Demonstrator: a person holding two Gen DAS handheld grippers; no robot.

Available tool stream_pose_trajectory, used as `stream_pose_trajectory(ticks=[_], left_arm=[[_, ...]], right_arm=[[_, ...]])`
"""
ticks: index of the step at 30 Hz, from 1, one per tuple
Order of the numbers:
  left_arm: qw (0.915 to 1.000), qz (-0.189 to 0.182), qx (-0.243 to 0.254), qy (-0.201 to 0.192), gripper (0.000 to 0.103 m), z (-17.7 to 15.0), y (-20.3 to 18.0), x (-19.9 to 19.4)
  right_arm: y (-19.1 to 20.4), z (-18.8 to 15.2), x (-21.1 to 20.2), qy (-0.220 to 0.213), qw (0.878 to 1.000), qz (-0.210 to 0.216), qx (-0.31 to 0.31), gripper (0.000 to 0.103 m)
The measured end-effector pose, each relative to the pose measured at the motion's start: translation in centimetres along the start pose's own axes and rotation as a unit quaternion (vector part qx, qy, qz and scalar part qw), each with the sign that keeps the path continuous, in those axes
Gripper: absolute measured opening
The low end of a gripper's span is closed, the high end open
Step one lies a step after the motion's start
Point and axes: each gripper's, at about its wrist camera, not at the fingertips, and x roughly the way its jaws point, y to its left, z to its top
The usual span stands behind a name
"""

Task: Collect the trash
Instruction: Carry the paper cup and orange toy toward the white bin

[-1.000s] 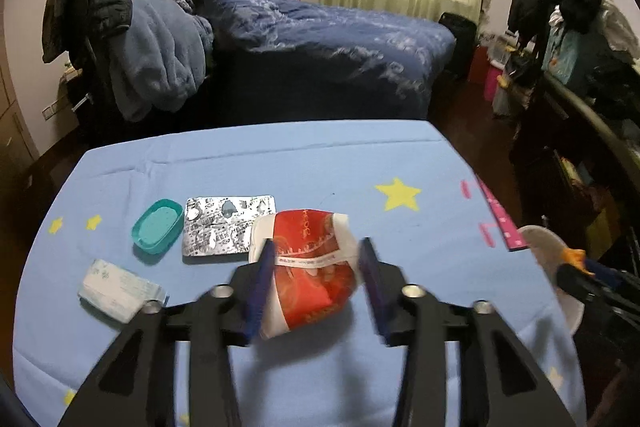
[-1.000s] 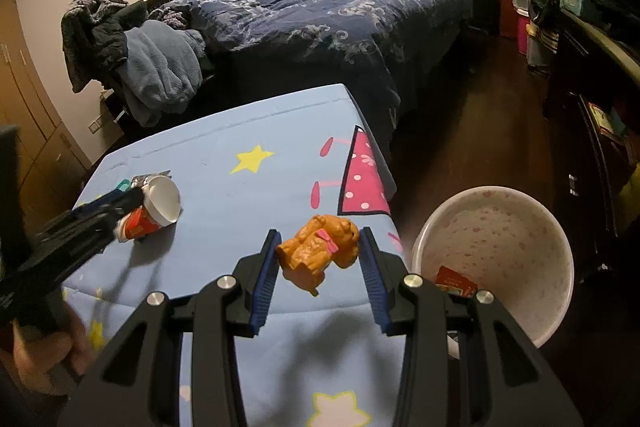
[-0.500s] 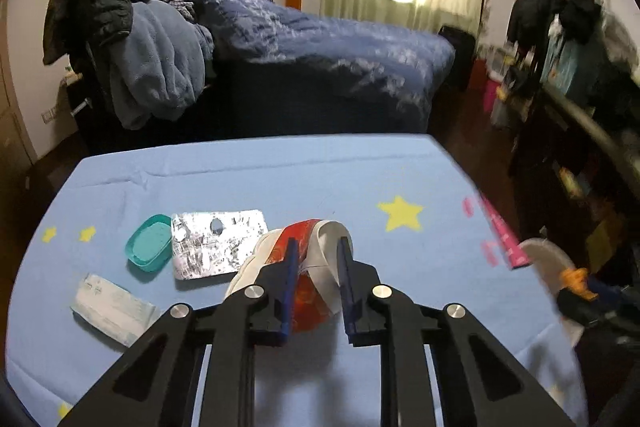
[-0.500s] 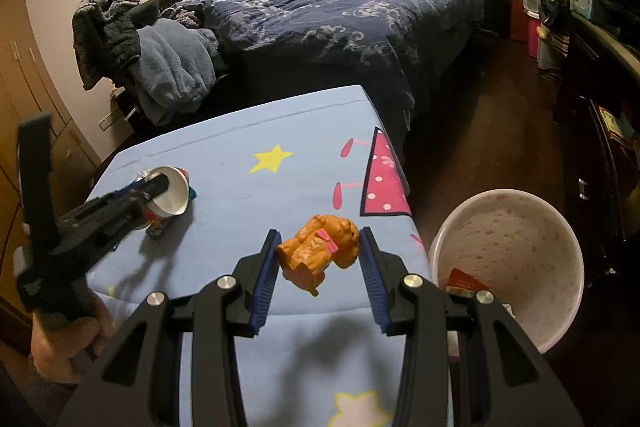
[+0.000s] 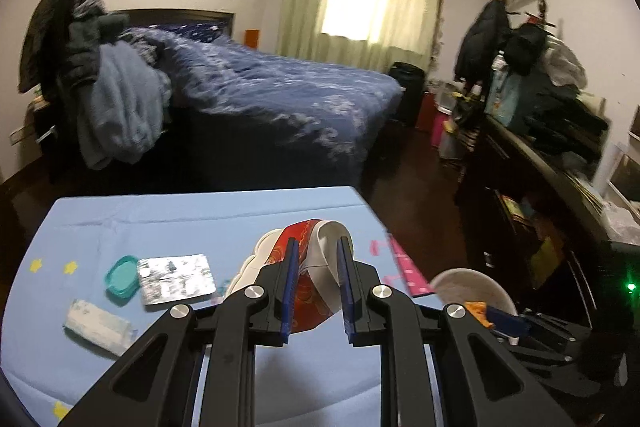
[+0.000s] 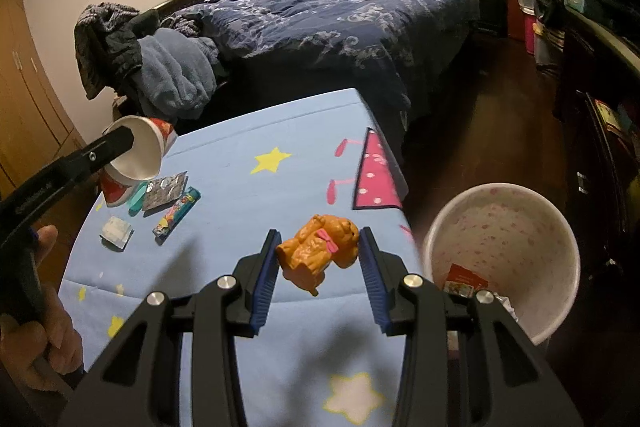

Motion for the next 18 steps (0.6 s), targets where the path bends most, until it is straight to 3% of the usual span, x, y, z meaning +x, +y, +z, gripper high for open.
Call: stream_pose_trajectory(ticks=[18], left_arm=[[0.9928,-0.095,0.071,0.018,0.019,0.3,-11.9,3.8]], right_arm=[[-10.9,-1.0,-3.7,-0.024,0.993,-0.084,0.075,0.041]])
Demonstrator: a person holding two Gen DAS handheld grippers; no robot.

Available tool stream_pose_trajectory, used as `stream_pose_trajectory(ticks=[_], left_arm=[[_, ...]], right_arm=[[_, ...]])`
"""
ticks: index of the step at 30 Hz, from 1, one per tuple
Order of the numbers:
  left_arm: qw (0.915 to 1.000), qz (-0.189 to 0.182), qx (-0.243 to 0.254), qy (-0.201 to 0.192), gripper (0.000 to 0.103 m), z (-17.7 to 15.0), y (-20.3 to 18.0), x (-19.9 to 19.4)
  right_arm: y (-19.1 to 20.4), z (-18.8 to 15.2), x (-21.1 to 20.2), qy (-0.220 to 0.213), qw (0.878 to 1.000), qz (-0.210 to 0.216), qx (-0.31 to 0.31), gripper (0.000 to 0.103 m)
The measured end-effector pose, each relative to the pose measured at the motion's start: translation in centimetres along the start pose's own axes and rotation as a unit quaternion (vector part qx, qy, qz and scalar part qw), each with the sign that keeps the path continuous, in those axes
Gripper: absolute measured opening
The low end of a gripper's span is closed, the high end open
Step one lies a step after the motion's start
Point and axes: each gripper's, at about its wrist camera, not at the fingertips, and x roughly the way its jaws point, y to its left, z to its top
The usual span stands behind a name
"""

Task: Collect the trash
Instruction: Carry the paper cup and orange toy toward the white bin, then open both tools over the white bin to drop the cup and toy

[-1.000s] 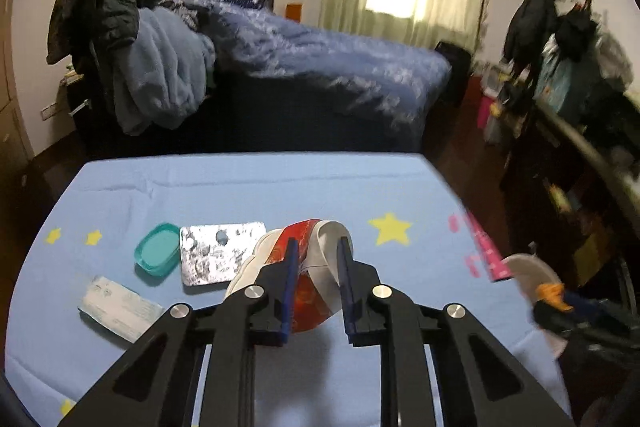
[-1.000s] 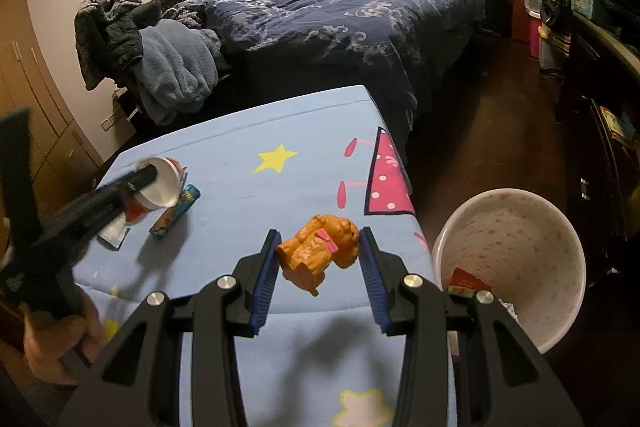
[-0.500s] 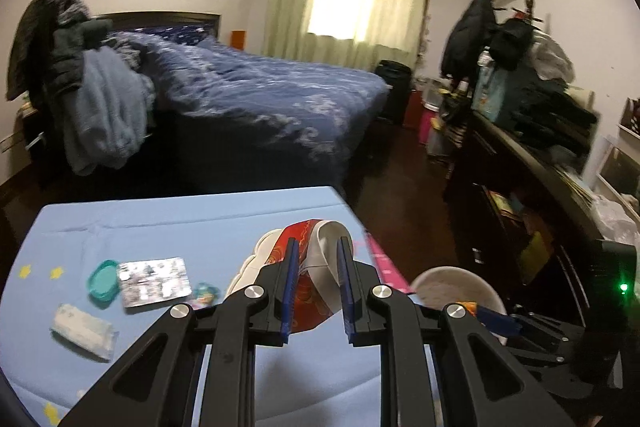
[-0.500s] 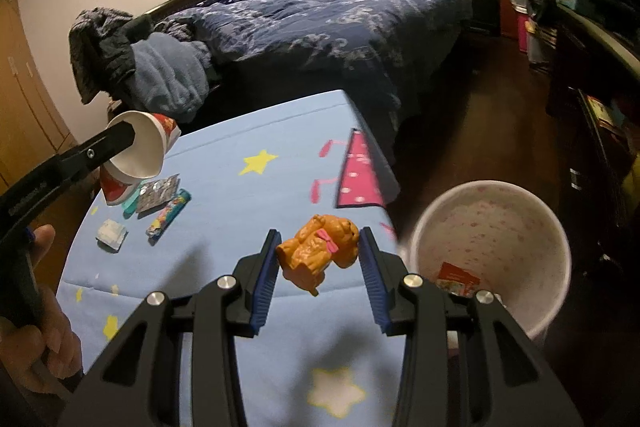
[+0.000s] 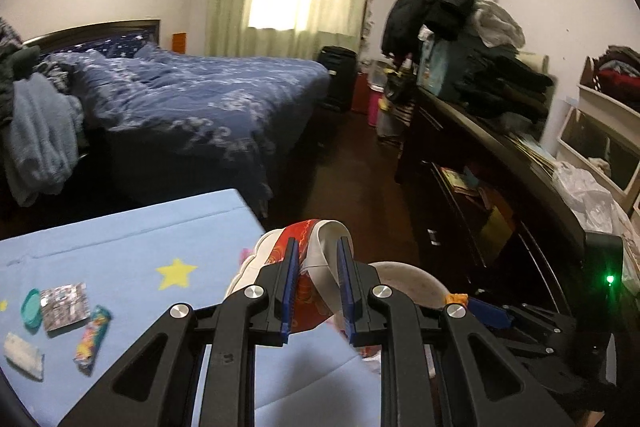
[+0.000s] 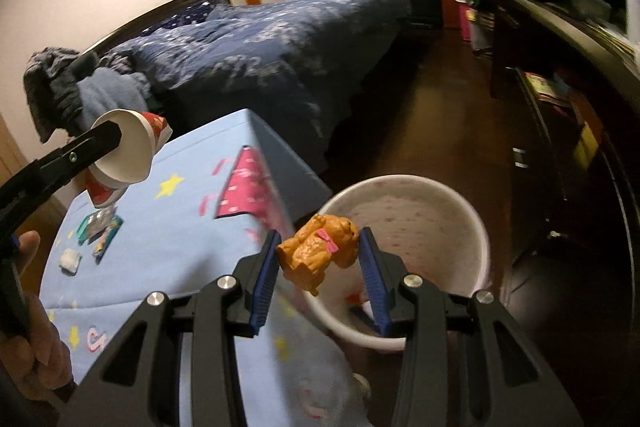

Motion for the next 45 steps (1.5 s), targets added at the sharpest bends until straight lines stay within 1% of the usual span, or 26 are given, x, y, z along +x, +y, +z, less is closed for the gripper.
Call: stream_pose_trajectory(ticks=[8,11,16,18,23,33,34,35,36,37,38,39,40,42,45], left_arm=[[0.999,-0.034,0.023,0.017,0.019,0.3,-3.6,2.8],[0.9983,-0.044,0.031,0.022,0.019,0.4,-4.8,3.9],[0.9964,-0.065,0.038,0.039,0.019,0.4,-6.8,6.2],[0.9959,-0.067,0.043,0.043,0.019,0.3,-7.5,7.0],[0.9949,-0.073,0.047,0.05,0.02,0.3,-8.4,8.4],[0.9934,-0.085,0.045,0.062,0.02,0.5,-8.6,10.3],[0.993,-0.091,0.043,0.063,0.022,0.6,-8.5,10.4],[0.9928,-0.093,0.042,0.063,0.027,0.6,-8.5,10.5],[0.9928,-0.093,0.041,0.063,0.036,0.6,-8.5,10.6],[0.9929,-0.093,0.041,0.062,0.04,0.7,-8.5,10.6],[0.9928,-0.095,0.04,0.061,0.049,0.7,-8.5,10.6],[0.9928,-0.097,0.038,0.059,0.054,0.8,-8.4,10.6],[0.9929,-0.098,0.037,0.057,0.056,0.9,-8.4,10.5],[0.9935,-0.097,0.034,0.05,0.066,1.1,-8.3,10.2],[0.9943,-0.094,0.028,0.043,0.072,1.2,-7.8,9.5]], right_arm=[[-3.8,0.2,0.0,-0.006,0.999,-0.025,0.024,0.041],[-5.0,0.4,0.4,-0.007,0.999,-0.039,0.028,0.041],[-6.6,0.7,1.4,-0.005,0.998,-0.051,0.034,0.041],[-7.0,0.8,2.0,-0.002,0.998,-0.053,0.034,0.041],[-7.6,0.9,3.3,0.005,0.998,-0.055,0.031,0.041],[-7.8,1.0,5.4,0.009,0.998,-0.053,0.02,0.043],[-7.8,1.0,5.5,0.009,0.998,-0.053,0.02,0.046],[-7.8,1.0,5.6,0.008,0.998,-0.054,0.021,0.049],[-7.8,0.9,5.7,0.007,0.998,-0.055,0.021,0.05],[-7.8,0.9,5.8,0.007,0.998,-0.055,0.02,0.051],[-7.8,0.9,5.8,0.008,0.998,-0.055,0.02,0.051],[-7.8,0.9,5.9,0.009,0.998,-0.055,0.021,0.052],[-7.7,0.9,5.9,0.009,0.998,-0.055,0.021,0.052],[-7.6,0.9,5.9,0.01,0.998,-0.055,0.021,0.052],[-7.5,0.9,5.7,0.01,0.998,-0.054,0.02,0.053]])
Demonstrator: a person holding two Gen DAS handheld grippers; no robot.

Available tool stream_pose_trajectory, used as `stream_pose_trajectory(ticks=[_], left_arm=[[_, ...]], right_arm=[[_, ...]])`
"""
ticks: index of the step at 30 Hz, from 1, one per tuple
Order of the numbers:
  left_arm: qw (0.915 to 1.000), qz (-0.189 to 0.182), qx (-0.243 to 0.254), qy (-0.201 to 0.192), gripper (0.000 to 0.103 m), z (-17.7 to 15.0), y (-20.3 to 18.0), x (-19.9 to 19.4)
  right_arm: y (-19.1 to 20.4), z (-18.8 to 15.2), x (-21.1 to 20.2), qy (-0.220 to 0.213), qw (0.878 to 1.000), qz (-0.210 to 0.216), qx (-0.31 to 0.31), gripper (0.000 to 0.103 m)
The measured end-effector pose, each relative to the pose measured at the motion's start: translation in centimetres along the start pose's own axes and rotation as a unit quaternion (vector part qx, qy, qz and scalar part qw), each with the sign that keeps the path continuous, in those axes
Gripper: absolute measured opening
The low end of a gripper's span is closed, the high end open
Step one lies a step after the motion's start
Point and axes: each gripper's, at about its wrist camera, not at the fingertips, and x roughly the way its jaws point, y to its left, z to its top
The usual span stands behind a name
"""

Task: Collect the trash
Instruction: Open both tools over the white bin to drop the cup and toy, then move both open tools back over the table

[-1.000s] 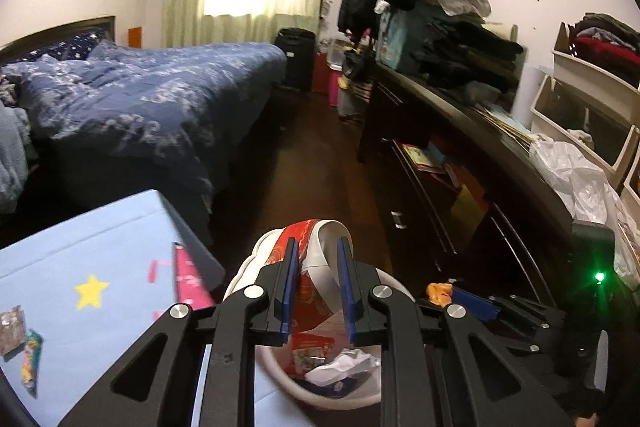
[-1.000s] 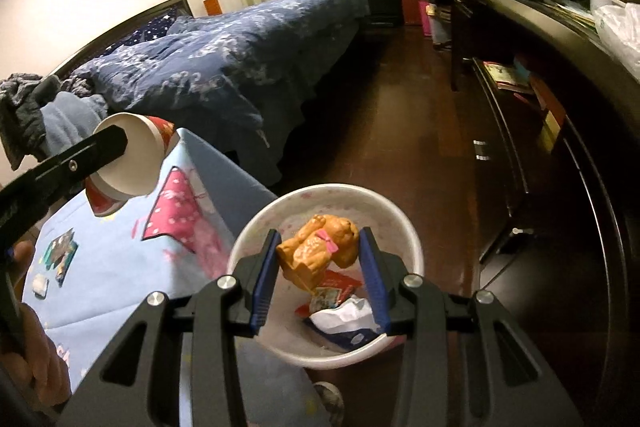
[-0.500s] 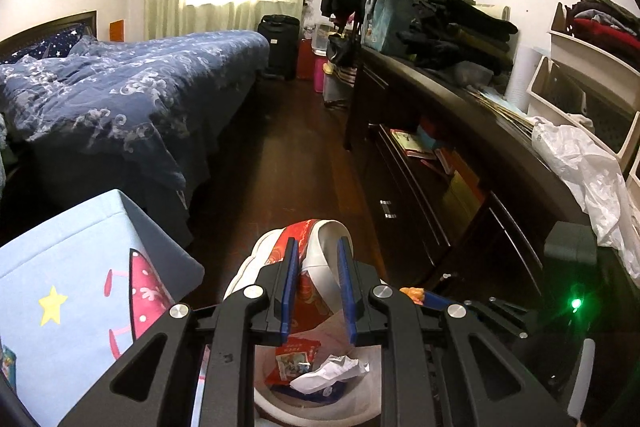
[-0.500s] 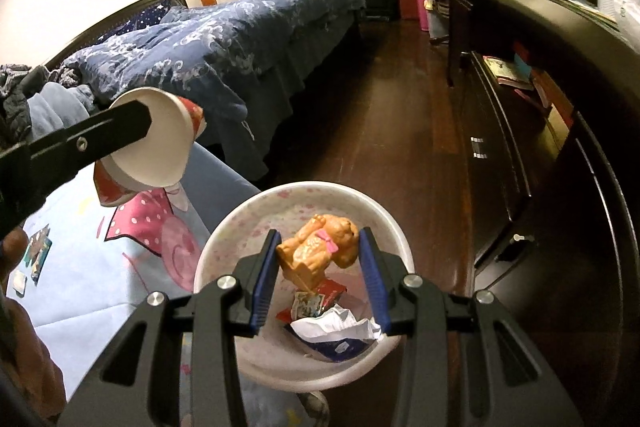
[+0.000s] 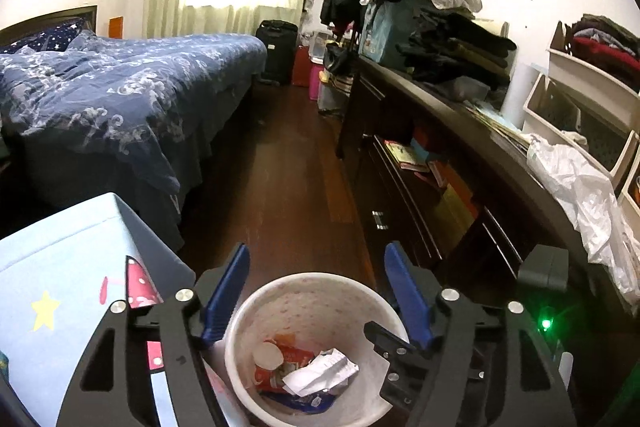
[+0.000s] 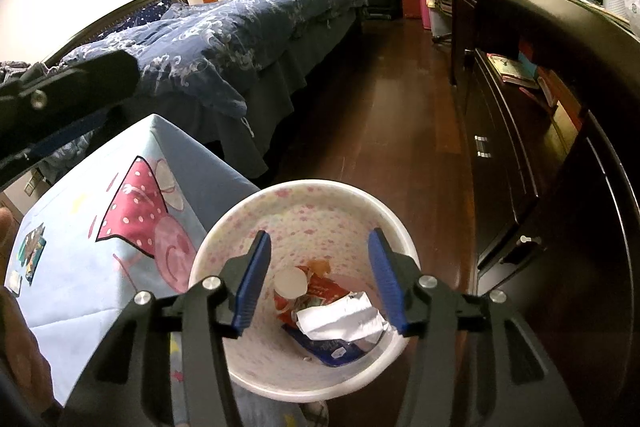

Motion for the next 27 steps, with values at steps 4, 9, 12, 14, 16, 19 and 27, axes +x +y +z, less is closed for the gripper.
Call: stream_pose_trajectory(ticks=[4,9,12,14,16,19,27], left_arm=[[0.9997,0.015,-0.014,-0.01,0.082,-0.3,1.1,-1.7],[0.9973,0.065,-0.025,-0.026,0.089,-0.9,3.2,-4.7],[0.9927,0.113,-0.032,-0.026,0.092,-1.5,5.0,-6.6],[0.9869,0.155,-0.039,-0.025,0.094,-2.0,6.6,-8.1],[0.981,0.186,-0.048,-0.026,0.095,-2.5,8.4,-9.8],[0.9737,0.219,-0.057,-0.029,0.098,-3.3,10.7,-11.8],[0.9453,0.31,-0.099,-0.019,0.099,-6.1,18.3,-16.8]], right_arm=[[0.6,-0.2,-0.8,-0.001,1.0,0.004,0.0,0.057],[3.2,-0.4,-2.1,-0.004,1.0,0.026,-0.012,0.061],[5.3,-0.7,-2.8,-0.004,0.999,0.04,-0.021,0.064],[7.1,-1.0,-3.2,-0.002,0.998,0.054,-0.031,0.068],[8.4,-1.0,-3.5,-0.001,0.997,0.063,-0.04,0.069],[11.5,-1.3,-4.1,0.001,0.995,0.082,-0.065,0.073],[19.3,-2.2,-5.1,0.006,0.983,0.125,-0.135,0.076]])
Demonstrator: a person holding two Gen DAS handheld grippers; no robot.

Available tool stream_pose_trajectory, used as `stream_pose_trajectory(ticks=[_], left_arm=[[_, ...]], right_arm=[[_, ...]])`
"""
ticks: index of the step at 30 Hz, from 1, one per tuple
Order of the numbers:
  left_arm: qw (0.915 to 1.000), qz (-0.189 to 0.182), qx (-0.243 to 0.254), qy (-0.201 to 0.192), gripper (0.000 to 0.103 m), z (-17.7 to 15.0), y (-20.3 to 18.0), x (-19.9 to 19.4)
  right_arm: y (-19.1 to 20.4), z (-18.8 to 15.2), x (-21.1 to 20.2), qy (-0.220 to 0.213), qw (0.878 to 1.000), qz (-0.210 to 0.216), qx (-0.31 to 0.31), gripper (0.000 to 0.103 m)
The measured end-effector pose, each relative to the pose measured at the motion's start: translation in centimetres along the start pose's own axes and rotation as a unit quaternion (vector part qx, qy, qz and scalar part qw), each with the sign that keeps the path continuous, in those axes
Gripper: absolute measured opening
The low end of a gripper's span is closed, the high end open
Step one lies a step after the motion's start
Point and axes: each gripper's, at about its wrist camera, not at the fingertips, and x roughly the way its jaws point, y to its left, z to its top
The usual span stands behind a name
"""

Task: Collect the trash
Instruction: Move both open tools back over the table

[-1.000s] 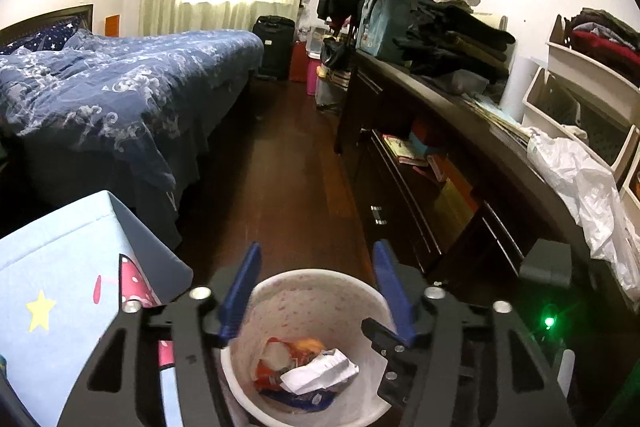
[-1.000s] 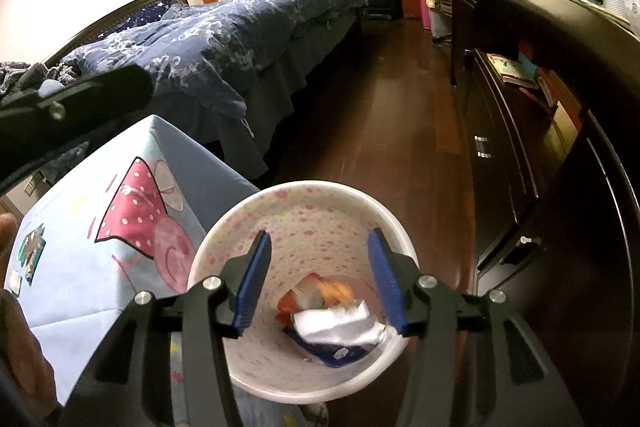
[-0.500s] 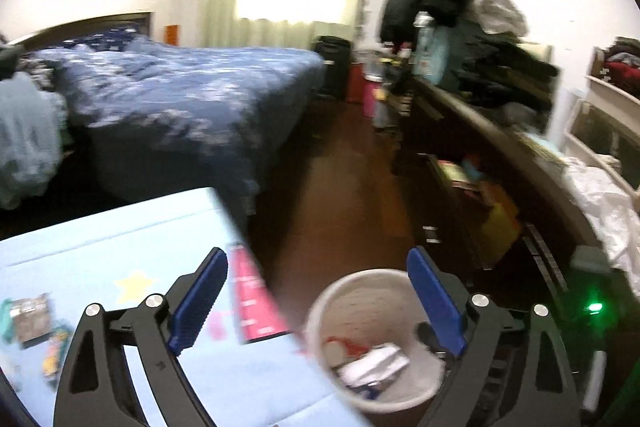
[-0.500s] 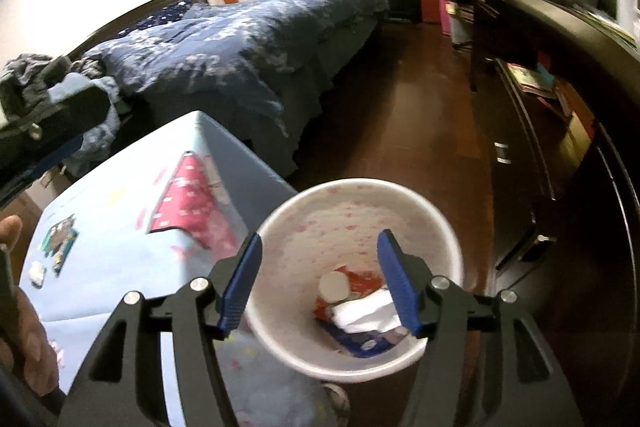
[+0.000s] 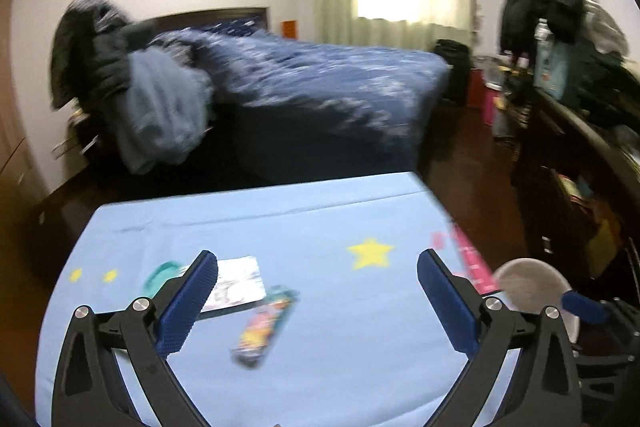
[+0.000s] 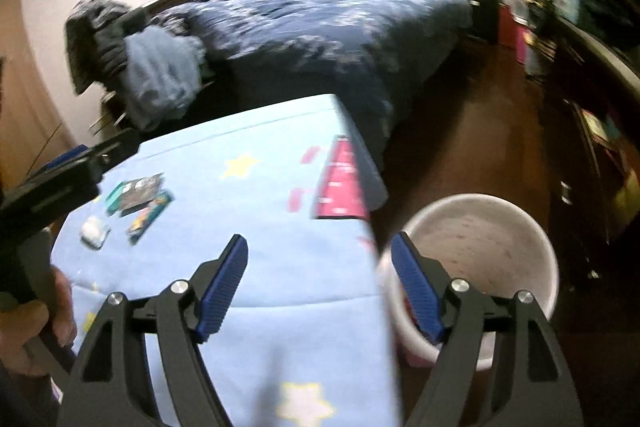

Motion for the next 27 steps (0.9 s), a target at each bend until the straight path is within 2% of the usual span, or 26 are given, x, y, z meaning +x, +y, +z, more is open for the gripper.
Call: stream_pose_trajectory(ticks=[7,10,18,22,24,27], left_arm=[[0.9969,0.06,-0.043,0.028,0.099,-2.0,7.6,1.5],[0.995,0.067,-0.054,0.05,0.099,-3.0,10.1,2.3],[0.9929,0.059,-0.034,0.098,0.099,-4.9,12.6,4.8],[0.9921,0.045,-0.015,0.116,0.099,-5.4,13.3,6.2],[0.9911,0.026,-0.023,0.129,0.099,-5.4,13.9,6.8],[0.9904,0.03,-0.017,0.134,0.099,-5.4,14.4,7.2]], right_arm=[[5.2,0.4,1.2,0.012,0.998,0.025,-0.051,0.076],[6.8,0.4,1.8,0.018,0.997,0.034,-0.064,0.076],[10.3,0.0,2.7,0.03,0.994,0.054,-0.091,0.076],[11.7,-0.1,3.0,0.034,0.993,0.059,-0.1,0.076],[12.3,0.0,3.2,0.035,0.992,0.06,-0.103,0.076],[12.9,0.0,3.5,0.038,0.992,0.063,-0.103,0.076]])
